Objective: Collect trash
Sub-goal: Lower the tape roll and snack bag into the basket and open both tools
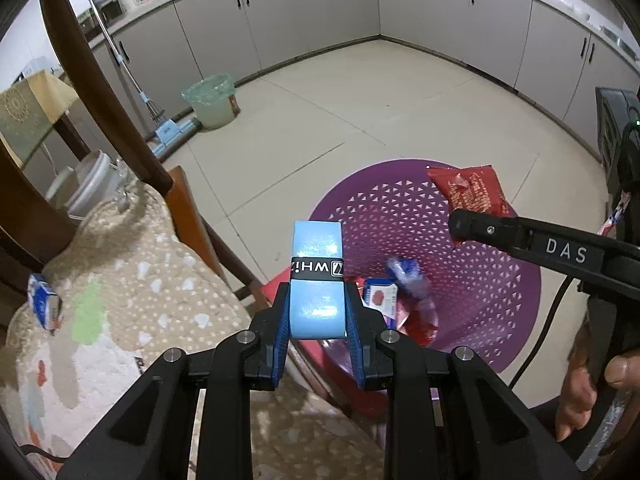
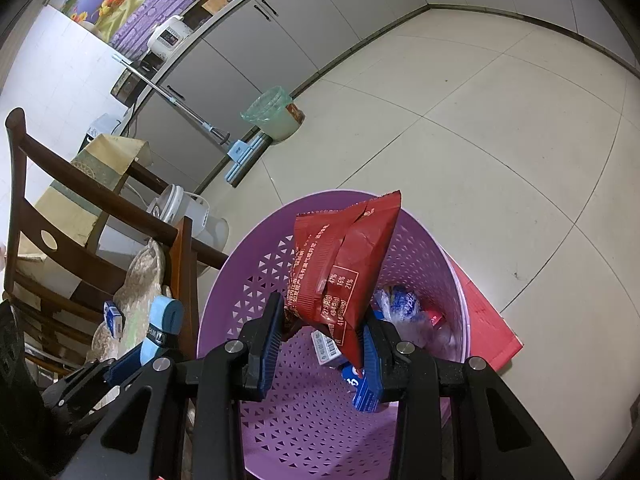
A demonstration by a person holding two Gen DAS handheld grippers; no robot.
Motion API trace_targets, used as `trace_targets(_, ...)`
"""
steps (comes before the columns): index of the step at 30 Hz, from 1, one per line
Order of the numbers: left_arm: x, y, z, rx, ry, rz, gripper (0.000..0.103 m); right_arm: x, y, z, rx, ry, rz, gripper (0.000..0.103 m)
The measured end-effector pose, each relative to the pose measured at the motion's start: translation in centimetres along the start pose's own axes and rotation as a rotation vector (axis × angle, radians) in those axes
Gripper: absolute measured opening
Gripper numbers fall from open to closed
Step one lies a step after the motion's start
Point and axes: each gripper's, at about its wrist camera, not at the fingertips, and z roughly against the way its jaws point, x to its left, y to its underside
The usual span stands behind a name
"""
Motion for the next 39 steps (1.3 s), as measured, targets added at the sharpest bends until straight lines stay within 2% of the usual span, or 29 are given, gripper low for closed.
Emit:
trace_targets(16,-0.7,0.2,0.0,0.016,-0.030,-0.033,0.024,-0.1,0.0,-0.1,0.007,0.000,0.000,0.039)
trace_targets(39,-0.5,0.7,-2.2,0.099,0.030,-0.016,0.024,-0.3,0.3,0.0,0.006,0.000,-0.010,0.039)
